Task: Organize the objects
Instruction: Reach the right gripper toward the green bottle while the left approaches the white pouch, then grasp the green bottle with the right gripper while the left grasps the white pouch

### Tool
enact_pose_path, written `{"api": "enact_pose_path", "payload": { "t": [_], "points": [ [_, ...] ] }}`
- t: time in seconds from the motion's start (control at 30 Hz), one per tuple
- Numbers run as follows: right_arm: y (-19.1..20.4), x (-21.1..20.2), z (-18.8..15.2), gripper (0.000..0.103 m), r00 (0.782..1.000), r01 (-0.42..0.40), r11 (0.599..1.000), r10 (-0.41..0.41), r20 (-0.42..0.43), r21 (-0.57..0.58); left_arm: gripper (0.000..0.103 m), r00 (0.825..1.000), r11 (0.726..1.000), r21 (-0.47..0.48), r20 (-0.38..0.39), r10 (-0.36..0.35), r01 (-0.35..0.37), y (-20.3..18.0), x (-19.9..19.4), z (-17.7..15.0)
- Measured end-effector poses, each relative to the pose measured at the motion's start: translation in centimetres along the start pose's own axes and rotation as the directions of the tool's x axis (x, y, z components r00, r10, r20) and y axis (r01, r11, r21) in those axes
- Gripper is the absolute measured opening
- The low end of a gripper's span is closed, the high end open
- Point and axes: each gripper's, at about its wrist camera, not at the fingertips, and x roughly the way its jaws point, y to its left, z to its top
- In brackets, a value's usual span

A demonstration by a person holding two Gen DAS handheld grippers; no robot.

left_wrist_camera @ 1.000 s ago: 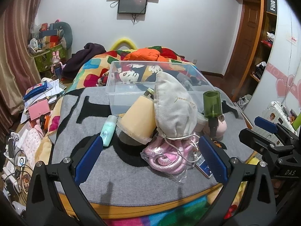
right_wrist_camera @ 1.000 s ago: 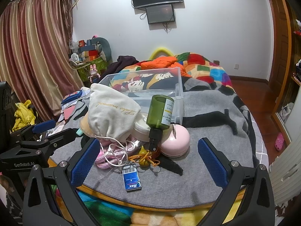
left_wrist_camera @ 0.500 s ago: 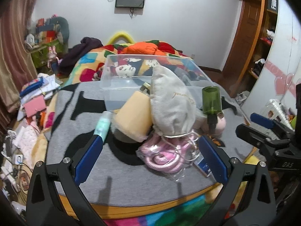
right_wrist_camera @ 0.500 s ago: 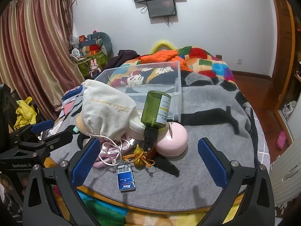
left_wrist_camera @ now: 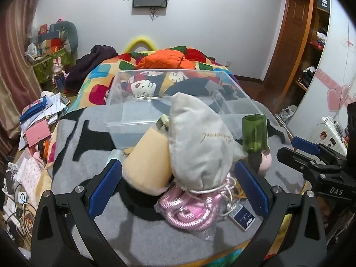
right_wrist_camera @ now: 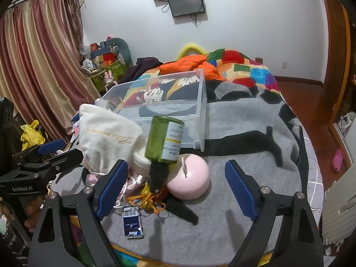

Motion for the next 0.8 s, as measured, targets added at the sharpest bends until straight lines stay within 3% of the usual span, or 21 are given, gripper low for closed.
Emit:
{"api": "enact_pose_path", "payload": {
  "t": [0.13,0.63,0.8],
  "points": [
    [-0.5,0.9,0.4,0.081,1.0,-0.013,1.0,0.013,-0.004,-0.003,0.086,1.0,1.0,0.012,-0.03,-0.006,0.007,-0.5,1.5,0.5],
    [-0.7,4.1,1.5,0.063,0.994,-0.097,0.995,0.097,-0.047,0.0,0.086,1.0,0.996,0.08,0.006,0.03,-0.031,-2.0,2.9,1.8],
    [-0.4,4.8,1.9,0.056,0.99,-0.12,0.993,0.119,-0.07,-0.009,0.086,1.0,0.992,0.123,-0.02,-0.007,0.009,-2.7,3.8,2.4]
  ]
}}
